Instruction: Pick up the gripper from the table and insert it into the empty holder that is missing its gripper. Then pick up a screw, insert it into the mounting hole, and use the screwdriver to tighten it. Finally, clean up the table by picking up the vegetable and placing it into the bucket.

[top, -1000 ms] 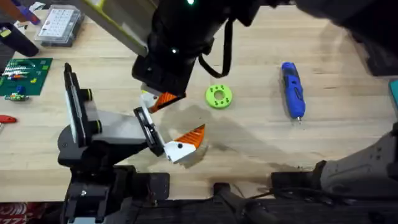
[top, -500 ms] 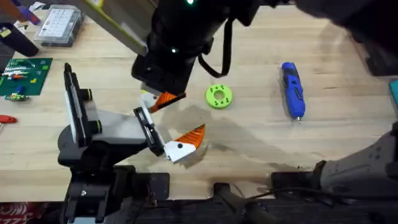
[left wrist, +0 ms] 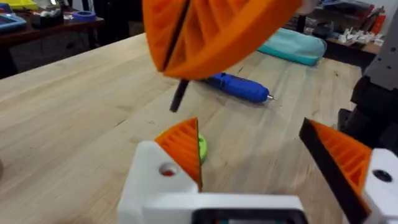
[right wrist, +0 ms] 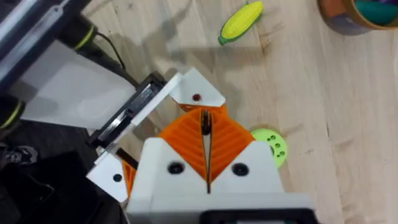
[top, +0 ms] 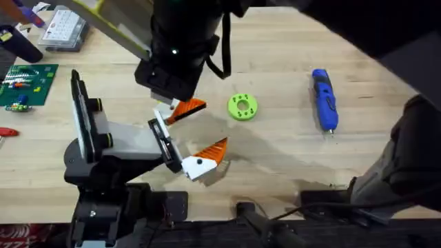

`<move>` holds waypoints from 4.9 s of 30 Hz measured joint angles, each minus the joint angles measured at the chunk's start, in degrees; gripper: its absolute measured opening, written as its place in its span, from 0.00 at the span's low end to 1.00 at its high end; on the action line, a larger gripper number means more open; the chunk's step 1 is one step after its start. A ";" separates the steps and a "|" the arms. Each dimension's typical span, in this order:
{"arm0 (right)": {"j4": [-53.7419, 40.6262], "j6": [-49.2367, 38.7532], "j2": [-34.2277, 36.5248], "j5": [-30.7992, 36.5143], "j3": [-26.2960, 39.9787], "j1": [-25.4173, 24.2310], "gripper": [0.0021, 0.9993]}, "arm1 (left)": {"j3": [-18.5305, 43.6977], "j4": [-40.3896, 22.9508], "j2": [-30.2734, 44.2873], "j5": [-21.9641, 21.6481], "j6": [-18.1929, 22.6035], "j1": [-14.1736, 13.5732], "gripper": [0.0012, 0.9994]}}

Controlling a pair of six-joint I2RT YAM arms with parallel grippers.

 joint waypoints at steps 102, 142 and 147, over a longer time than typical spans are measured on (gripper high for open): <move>-0.93 -3.63 4.61 -0.02 0.64 1.40 0.01 | 0.00 0.00 0.00 0.00 0.00 0.00 0.99; -0.69 -3.67 7.11 -0.02 0.64 1.40 0.01 | 0.00 0.00 0.00 0.00 -0.22 0.00 0.99; 0.44 -3.70 7.11 -0.02 0.64 1.38 0.01 | 0.00 0.00 0.00 0.00 -0.22 0.00 0.99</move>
